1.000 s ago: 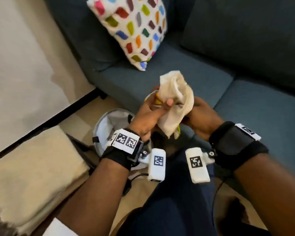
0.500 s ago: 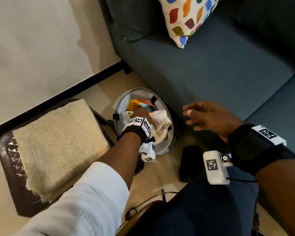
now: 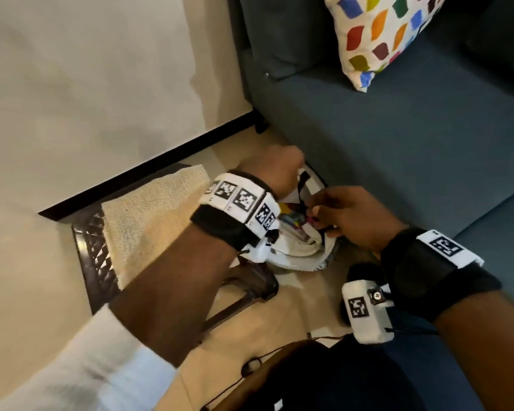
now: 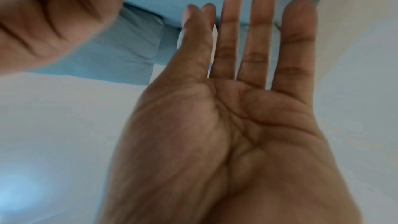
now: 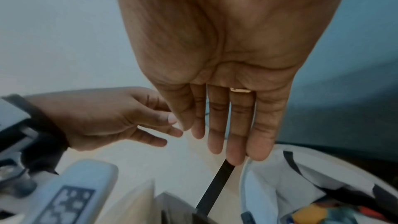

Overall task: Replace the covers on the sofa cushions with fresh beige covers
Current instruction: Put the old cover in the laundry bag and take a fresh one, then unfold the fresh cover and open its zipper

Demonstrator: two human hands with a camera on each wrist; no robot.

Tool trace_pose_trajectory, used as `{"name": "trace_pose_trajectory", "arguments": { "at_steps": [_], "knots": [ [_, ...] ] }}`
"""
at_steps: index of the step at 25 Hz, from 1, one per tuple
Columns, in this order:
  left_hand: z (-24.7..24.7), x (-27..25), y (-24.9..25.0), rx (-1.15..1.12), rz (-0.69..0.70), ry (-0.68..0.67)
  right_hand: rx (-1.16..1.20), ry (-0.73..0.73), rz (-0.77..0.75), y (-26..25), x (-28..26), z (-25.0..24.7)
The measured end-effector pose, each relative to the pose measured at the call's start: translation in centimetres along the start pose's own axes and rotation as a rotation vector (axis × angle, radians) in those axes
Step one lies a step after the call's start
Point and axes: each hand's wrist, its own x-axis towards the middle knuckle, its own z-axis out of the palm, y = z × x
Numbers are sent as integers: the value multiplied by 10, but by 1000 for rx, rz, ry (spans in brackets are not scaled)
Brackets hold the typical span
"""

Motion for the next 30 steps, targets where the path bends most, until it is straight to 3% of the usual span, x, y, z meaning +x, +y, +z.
{"name": "trace_pose_trajectory", "arguments": {
  "at_steps": [2,4,7,9,14,18,20,26,30],
  "knots": [
    [-25,-40,-20,21,-16,27,-51,-99,-43,-12,-3,26],
    [-32,-83,-37,49,-60,-64,-107,-194,-81,-23,-6,50],
    [-17,-132,-54,155,-194,-242,-238,-263,-144,-34,-5,76],
    [1,-148,-59,235,-243,-270,-266,-272,-136,-37,-2,89],
    [32,-151,-62,268,-238,-90,-306,-209,-125,-39,-2,107],
    [3,-140,-60,98,-191,47,-129,-216,-211,-46,-6,99],
    [-23,-130,-51,-7,-108,157,-64,-139,-318,-54,-7,89],
    [-64,-92,28,-163,199,421,18,433,-439,-68,-13,5],
    [-59,-63,80,-137,316,430,-6,631,-437,-47,-52,-74]
  ]
}}
